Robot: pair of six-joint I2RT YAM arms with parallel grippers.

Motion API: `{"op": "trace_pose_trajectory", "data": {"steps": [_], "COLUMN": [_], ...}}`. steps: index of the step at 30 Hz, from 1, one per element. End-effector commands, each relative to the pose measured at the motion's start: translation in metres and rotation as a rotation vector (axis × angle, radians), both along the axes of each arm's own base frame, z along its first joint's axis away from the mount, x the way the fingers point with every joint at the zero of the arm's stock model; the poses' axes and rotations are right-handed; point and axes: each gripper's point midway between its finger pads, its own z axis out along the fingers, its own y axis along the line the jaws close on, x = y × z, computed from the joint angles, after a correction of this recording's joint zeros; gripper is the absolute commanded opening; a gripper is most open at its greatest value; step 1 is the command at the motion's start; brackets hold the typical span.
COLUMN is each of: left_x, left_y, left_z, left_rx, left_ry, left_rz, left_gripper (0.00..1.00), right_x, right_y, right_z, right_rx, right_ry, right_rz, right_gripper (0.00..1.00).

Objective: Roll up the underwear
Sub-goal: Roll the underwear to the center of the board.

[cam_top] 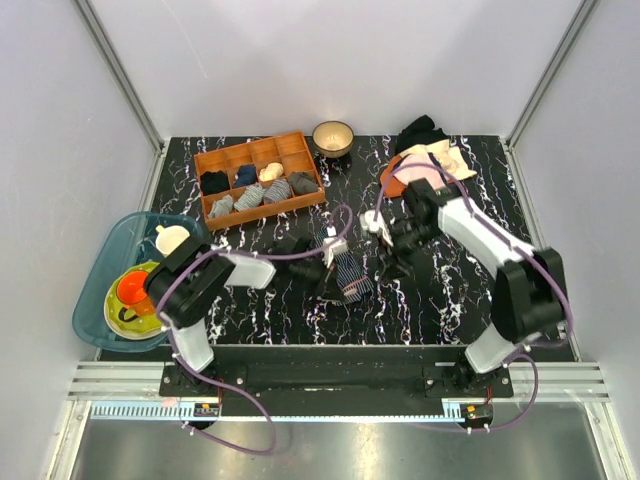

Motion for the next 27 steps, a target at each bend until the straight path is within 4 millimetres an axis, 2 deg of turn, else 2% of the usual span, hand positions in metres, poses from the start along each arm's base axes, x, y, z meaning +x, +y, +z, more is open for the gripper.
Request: {"op": "trace_pose_trajectory", "data": {"steps": [1,2,3,4,5,6,8,11,12,14,18,21,22,23,25,26,27], "left_x": [-0.023,-0.016,-0.013,-0.014,-0.013,-0.008,-0.006,-0.001,0.0,0.002,0.008,0.013,0.018,0.016,0.027,0.026,0.034], "left_y": [0.023,0.021,0.023,0.025,0.025,0.024,0.025,0.024,0.024,0.023,0.023,0.024,0.021,0.022,0.02,0.023,0.023], "left_z": [-0.032,-0.033,-0.036,-0.041,-0.042,-0.042,-0.046,-0.049,-0.05,-0.051,-0.049,-0.044,-0.036,-0.034,-0.016,-0.013,0.003], "left_rx": [0.038,0.033,0.036,0.053,0.059,0.056,0.067,0.077,0.079,0.08,0.074,0.046,0.015,0.006,-0.046,-0.05,-0.084], "left_ry": [0.515,0.539,0.562,0.594,0.601,0.605,0.632,0.646,0.651,0.656,0.652,0.656,0.636,0.641,0.594,0.585,0.533], "left_rz": [0.06,0.072,0.085,0.09,0.096,0.103,0.122,0.134,0.138,0.146,0.161,0.181,0.185,0.192,0.215,0.236,0.25], "left_gripper": [0.0,0.0,0.0,0.0,0.0,0.0,0.0,0.0,0.0,0.0,0.0,0.02,0.04,0.11,0.17,0.25,0.29], "right_x": [-0.038,-0.03,-0.046,-0.047,-0.035,-0.041,-0.03,-0.016,-0.011,-0.009,-0.01,-0.009,-0.009,-0.012,-0.01,-0.013,-0.011], "right_y": [0.013,0.023,0.022,0.028,0.041,0.044,0.057,0.069,0.067,0.073,0.071,0.064,0.063,0.059,0.056,0.052,0.051], "right_z": [-0.009,-0.012,-0.028,-0.032,-0.028,-0.035,-0.033,-0.045,-0.057,-0.063,-0.086,-0.1,-0.104,-0.112,-0.117,-0.125,-0.125], "right_rx": [0.077,0.088,0.045,0.045,0.079,0.065,0.073,0.028,-0.012,-0.02,-0.062,-0.106,-0.116,-0.139,-0.171,-0.195,-0.21], "right_ry": [-0.283,-0.402,-0.462,-0.526,-0.645,-0.685,-0.746,-0.812,-0.819,-0.851,-0.843,-0.835,-0.83,-0.804,-0.781,-0.745,-0.73], "right_rz": [0.219,0.25,0.303,0.33,0.337,0.365,0.365,0.383,0.39,0.414,0.45,0.463,0.465,0.471,0.459,0.465,0.447], "right_gripper": [0.58,0.6,0.63,0.65,0.7,0.72,0.71,0.7,0.7,0.7,0.69,0.64,0.59,0.54,0.45,0.36,0.33]}}
